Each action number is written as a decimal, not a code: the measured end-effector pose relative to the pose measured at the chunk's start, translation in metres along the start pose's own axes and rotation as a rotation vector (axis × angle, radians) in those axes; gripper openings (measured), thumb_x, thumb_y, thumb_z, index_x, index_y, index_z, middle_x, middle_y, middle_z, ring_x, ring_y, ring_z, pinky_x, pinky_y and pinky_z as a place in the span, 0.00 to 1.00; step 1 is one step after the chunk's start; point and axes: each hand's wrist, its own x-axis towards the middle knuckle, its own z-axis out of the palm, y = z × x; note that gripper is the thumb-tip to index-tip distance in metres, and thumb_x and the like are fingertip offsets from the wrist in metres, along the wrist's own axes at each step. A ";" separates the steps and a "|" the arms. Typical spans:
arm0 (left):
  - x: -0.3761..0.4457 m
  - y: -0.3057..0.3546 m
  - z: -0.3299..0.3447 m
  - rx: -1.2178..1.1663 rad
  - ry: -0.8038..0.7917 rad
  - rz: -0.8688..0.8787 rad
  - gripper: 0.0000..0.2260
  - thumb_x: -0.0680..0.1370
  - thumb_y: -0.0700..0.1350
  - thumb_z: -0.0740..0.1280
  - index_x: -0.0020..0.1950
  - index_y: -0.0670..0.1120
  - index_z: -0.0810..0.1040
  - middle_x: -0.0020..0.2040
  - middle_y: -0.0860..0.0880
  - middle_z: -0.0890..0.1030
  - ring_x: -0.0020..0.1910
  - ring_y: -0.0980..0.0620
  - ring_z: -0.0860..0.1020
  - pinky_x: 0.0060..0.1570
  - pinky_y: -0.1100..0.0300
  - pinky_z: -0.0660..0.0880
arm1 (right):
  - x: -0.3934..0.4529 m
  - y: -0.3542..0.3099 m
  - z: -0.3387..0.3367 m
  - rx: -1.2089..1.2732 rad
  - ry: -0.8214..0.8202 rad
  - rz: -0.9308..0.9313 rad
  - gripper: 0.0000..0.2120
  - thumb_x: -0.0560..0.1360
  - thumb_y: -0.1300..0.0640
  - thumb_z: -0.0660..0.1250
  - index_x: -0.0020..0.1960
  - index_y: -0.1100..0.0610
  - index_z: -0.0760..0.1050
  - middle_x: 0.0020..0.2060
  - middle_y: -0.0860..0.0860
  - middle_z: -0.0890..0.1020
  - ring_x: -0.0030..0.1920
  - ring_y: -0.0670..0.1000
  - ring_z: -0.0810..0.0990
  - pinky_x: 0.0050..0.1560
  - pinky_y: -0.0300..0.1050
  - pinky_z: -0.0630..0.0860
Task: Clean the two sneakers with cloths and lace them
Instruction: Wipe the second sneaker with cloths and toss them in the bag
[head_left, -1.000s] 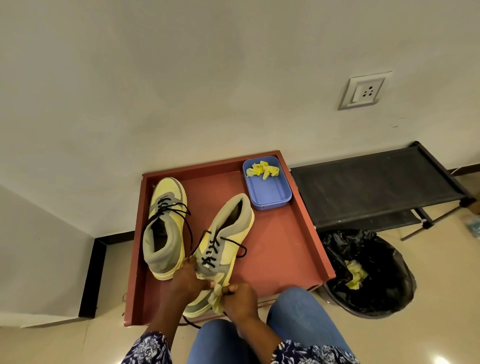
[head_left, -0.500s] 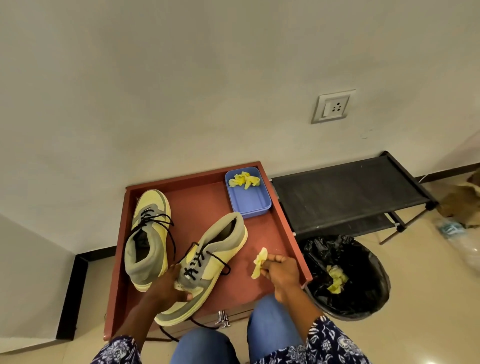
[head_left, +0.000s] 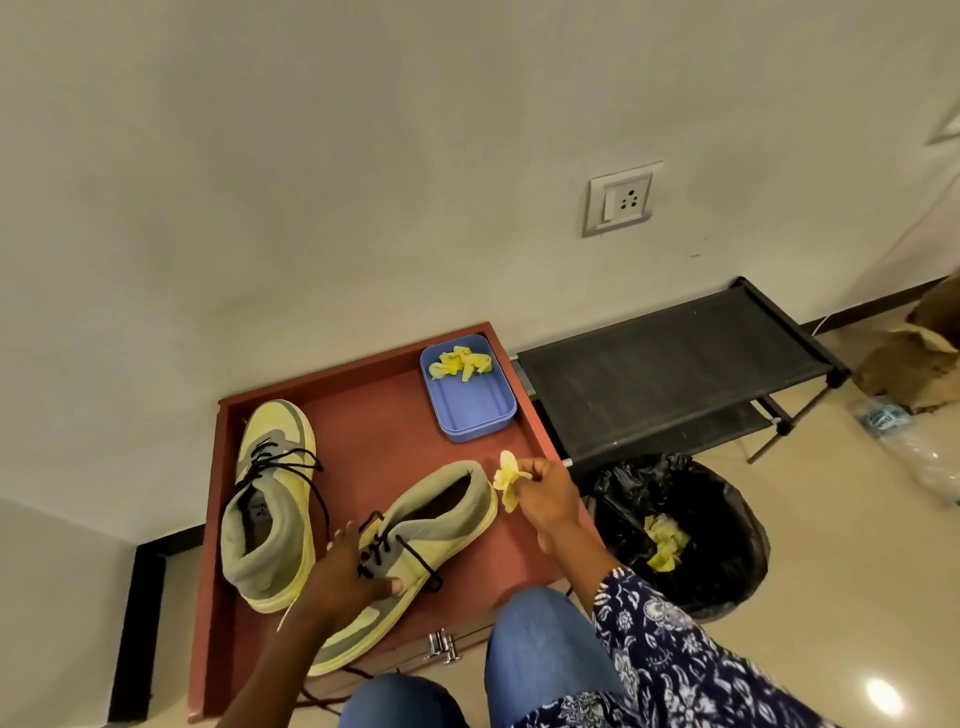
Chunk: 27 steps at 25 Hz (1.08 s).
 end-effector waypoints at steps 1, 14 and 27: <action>0.001 0.001 0.004 0.000 0.036 0.006 0.35 0.71 0.46 0.72 0.73 0.41 0.59 0.69 0.42 0.68 0.68 0.44 0.68 0.64 0.55 0.67 | 0.003 -0.003 0.005 -0.006 -0.027 0.000 0.07 0.71 0.61 0.70 0.49 0.58 0.81 0.40 0.50 0.82 0.39 0.48 0.78 0.35 0.34 0.75; 0.004 -0.005 0.020 -0.012 0.128 -0.022 0.30 0.73 0.40 0.69 0.73 0.43 0.62 0.70 0.42 0.69 0.68 0.44 0.68 0.66 0.54 0.66 | -0.067 0.037 0.058 -0.098 -0.010 0.001 0.17 0.77 0.66 0.59 0.65 0.60 0.72 0.58 0.54 0.73 0.59 0.52 0.73 0.54 0.32 0.65; -0.001 0.000 0.015 -0.061 0.102 -0.010 0.31 0.73 0.38 0.70 0.73 0.45 0.62 0.74 0.43 0.63 0.71 0.46 0.64 0.66 0.60 0.63 | 0.008 0.021 0.046 -0.064 -0.032 -0.012 0.13 0.73 0.66 0.61 0.52 0.57 0.81 0.49 0.53 0.84 0.50 0.52 0.80 0.52 0.46 0.76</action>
